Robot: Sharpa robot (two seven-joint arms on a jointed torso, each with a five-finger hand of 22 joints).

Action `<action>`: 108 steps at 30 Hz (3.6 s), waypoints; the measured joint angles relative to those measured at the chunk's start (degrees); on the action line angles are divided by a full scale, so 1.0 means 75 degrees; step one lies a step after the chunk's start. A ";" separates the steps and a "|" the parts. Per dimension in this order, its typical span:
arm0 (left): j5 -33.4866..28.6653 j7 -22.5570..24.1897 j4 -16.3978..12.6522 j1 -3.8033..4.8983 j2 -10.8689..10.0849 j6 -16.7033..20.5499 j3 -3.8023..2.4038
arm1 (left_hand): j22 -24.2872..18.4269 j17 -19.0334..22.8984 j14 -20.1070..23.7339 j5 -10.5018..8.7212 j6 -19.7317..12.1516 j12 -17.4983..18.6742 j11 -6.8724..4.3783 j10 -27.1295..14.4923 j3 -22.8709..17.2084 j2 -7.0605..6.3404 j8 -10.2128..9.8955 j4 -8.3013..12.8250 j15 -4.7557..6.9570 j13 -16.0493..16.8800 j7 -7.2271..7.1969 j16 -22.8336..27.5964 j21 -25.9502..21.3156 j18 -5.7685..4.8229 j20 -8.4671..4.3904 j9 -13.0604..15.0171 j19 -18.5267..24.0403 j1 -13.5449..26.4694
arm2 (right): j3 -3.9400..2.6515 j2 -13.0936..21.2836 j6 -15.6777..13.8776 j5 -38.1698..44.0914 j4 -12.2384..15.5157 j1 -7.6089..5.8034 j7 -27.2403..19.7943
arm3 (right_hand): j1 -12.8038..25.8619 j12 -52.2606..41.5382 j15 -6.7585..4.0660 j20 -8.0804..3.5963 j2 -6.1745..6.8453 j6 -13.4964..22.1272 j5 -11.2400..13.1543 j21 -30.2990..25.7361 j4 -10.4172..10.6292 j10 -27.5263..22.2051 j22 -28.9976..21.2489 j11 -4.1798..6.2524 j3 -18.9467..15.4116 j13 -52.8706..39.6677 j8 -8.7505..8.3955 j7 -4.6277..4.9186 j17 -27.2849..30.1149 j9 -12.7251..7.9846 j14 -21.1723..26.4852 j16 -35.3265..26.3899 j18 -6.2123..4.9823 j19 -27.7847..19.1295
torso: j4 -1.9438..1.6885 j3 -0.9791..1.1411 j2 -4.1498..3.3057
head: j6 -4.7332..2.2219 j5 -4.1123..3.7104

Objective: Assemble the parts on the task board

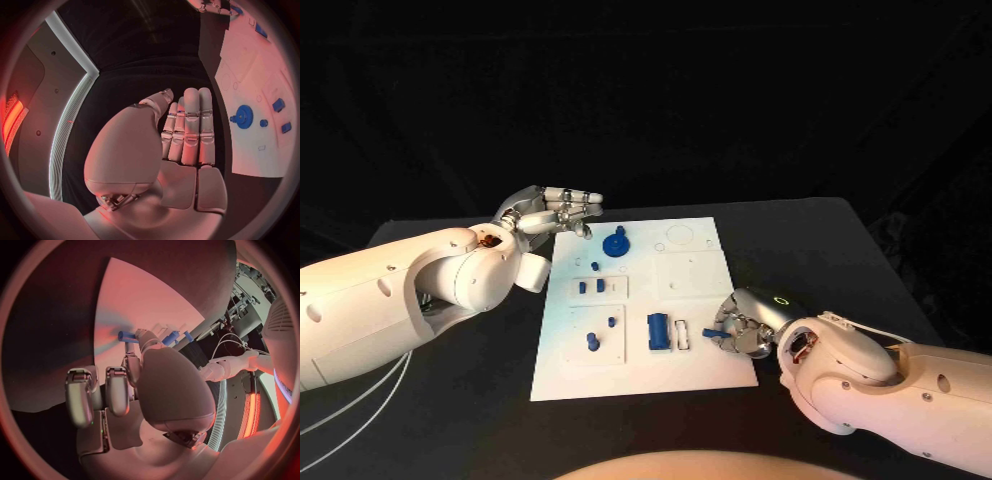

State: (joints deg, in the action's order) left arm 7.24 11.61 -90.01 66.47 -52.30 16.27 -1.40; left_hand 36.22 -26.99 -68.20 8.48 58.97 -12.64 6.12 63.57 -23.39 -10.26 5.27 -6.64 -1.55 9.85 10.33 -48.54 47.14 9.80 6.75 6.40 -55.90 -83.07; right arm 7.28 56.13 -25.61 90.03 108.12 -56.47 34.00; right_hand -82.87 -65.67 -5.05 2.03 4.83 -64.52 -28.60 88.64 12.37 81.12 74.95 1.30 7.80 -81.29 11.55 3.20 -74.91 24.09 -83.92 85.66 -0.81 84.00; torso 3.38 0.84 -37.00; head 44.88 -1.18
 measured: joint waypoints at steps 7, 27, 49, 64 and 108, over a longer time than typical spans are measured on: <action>0.0000 0.0000 -0.0005 -0.0002 0.0004 -0.0004 0.0000 | 0.0000 0.0000 0.0000 0.0000 0.0000 0.0000 0.0000 0.0000 0.0000 0.0031 0.0000 0.0000 0.0000 0.0000 0.0000 0.0000 0.0000 0.0000 0.0000 0.0000 0.0000 -0.0031 | -0.0009 -0.0151 -0.0173 -0.0777 0.0016 -0.0038 -0.0099 | 0.0323 -0.0002 -0.0001 0.0000 0.0269 0.0006 -0.0011 0.0000 -0.0105 0.0028 -0.0001 0.0028 0.0460 0.0860 0.0149 0.0006 0.0000 0.0009 0.0001 0.0000 0.0000 0.0000 | -0.0003 0.0000 -0.0005 | -0.0004 -0.0010; 0.0000 -0.0001 -0.0016 -0.0001 0.0004 -0.0012 0.0001 | 0.0001 -0.0001 0.0000 0.0000 0.0000 0.0000 0.0000 0.0000 0.0000 0.0031 0.0000 0.0000 0.0000 -0.0001 0.0000 0.0000 0.0000 0.0000 0.0000 0.0001 0.0000 -0.0031 | -0.0008 -0.0650 -0.0183 -0.2032 -0.0305 -0.0047 -0.0268 | 0.1499 -0.0376 0.0001 0.0000 0.0224 -0.0014 -0.0120 0.0142 0.0177 0.0226 -0.0003 0.0046 0.0625 0.0847 0.0205 -0.0013 0.0001 0.0378 0.0001 0.0061 0.0001 0.0000 | 0.0001 0.0004 -0.0004 | 0.0023 0.0029; 0.0000 -0.0019 -0.0026 -0.0001 -0.0003 -0.0042 0.0001 | 0.0001 -0.0001 0.0000 0.0000 0.0000 0.0000 0.0000 0.0000 0.0000 0.0031 0.0000 0.0000 0.0000 -0.0002 0.0000 0.0000 0.0000 0.0000 0.0000 0.0001 0.0000 -0.0031 | -0.0014 -0.0875 -0.0301 -0.2242 -0.0518 -0.0057 -0.0266 | 0.1995 -0.0486 0.0002 -0.0056 0.0195 -0.0190 -0.0047 0.0141 0.0443 0.0275 -0.0004 0.0052 0.0407 0.0849 0.0235 -0.0183 -0.0004 0.0423 0.0001 0.0090 0.0000 0.0000 | 0.0002 0.0001 0.0000 | 0.0041 0.0059; 0.0000 -0.0039 -0.0027 -0.0001 -0.0008 -0.0065 0.0001 | -0.0008 0.0007 0.0003 0.0000 0.0000 -0.0045 0.0027 -0.0026 0.0021 0.0031 0.0000 0.0022 -0.0003 0.0004 0.0000 0.0000 -0.0028 0.0000 0.0000 -0.0008 0.0000 -0.0031 | -0.0019 -0.0868 -0.0323 -0.2233 -0.0515 -0.0062 -0.0273 | 0.2849 -0.0515 0.0003 -0.0056 0.0059 -0.0195 0.0877 0.0141 0.0553 0.0274 -0.0005 0.0052 -0.0515 0.0850 0.0262 -0.0137 -0.0002 0.0429 0.0000 0.0089 0.0000 0.0000 | 0.0008 0.0003 0.0003 | 0.0035 0.0064; -0.1051 0.0856 0.1314 -0.0452 0.0883 0.0094 0.0161 | -0.2073 0.1841 0.2070 0.0000 -0.0427 0.0431 0.0366 -0.0586 0.0837 0.0124 -0.0011 -0.0554 -0.0778 -0.0482 -0.0043 0.3924 -0.3493 0.0000 0.1139 -0.0226 0.1881 0.0111 | -0.0051 -0.1962 0.0660 -0.9369 -0.4440 -0.1490 -0.6320 | 0.0018 0.8003 0.1537 0.1524 -0.0205 0.1023 0.2238 -1.1283 -0.0525 -0.2595 -0.4729 -0.1252 0.0376 0.9082 -0.1021 0.1000 0.8105 -0.1371 0.3109 -1.0427 -0.1252 -0.4430 | 0.0011 -0.0245 0.0723 | -0.0947 0.0023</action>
State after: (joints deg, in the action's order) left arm -0.64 18.03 -80.15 63.08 -45.68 16.97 -0.20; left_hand 20.67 -13.18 -52.68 8.48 55.77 -9.41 8.87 59.17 -17.11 -9.32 5.18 -10.80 -7.38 6.24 10.01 -19.11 20.94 9.80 15.29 4.70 -41.80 -82.24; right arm 6.90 41.41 -20.66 19.76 74.82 -67.65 -13.41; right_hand -82.73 -5.65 6.48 13.47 3.30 -56.85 -11.82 4.01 8.43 61.65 39.48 -8.09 10.62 -13.17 3.89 10.70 -14.12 13.81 -60.61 7.45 -10.20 50.78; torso 3.47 -1.00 -31.57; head 37.78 -1.01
